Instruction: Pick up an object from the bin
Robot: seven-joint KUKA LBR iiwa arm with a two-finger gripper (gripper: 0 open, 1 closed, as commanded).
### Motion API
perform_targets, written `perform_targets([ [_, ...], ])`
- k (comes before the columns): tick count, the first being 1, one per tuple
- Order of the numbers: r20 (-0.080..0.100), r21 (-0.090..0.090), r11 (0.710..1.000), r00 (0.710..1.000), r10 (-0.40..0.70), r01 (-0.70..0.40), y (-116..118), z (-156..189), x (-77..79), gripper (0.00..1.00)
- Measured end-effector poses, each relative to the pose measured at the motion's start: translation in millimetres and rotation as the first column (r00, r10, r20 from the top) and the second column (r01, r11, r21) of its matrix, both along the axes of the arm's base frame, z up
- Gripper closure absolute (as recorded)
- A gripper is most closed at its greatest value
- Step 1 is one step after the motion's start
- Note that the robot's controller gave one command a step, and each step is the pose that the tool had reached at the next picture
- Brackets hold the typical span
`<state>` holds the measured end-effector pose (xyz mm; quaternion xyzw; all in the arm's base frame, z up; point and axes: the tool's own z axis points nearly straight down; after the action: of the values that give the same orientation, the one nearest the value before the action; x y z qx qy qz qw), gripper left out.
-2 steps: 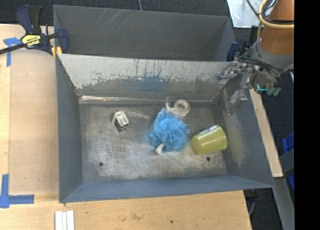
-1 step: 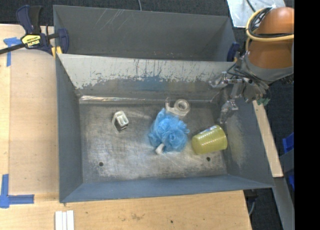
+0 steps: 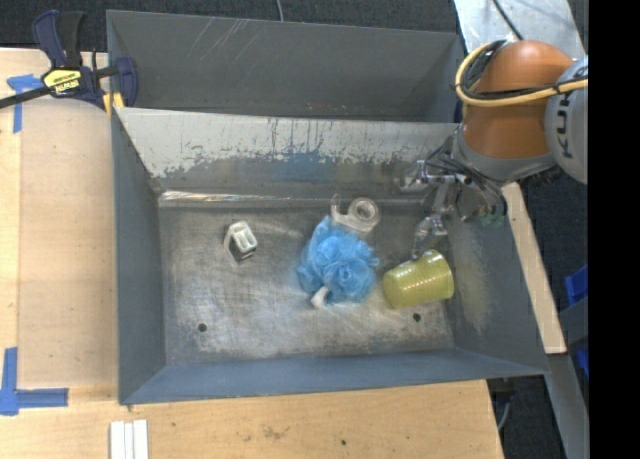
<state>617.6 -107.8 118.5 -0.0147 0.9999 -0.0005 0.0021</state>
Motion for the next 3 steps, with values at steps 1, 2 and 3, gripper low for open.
perform_targets([
  [1, -0.003, 0.005, 0.998, 0.998, -0.070, 0.070, -3, -22, -0.9, 0.00],
  [2, -0.001, -0.003, 0.997, 0.997, -0.081, 0.081, 12, -36, -11.9, 0.00],
  [3, -0.002, 0.000, 1.000, 1.000, 0.010, -0.010, 75, -25, -12.0, 0.00],
])
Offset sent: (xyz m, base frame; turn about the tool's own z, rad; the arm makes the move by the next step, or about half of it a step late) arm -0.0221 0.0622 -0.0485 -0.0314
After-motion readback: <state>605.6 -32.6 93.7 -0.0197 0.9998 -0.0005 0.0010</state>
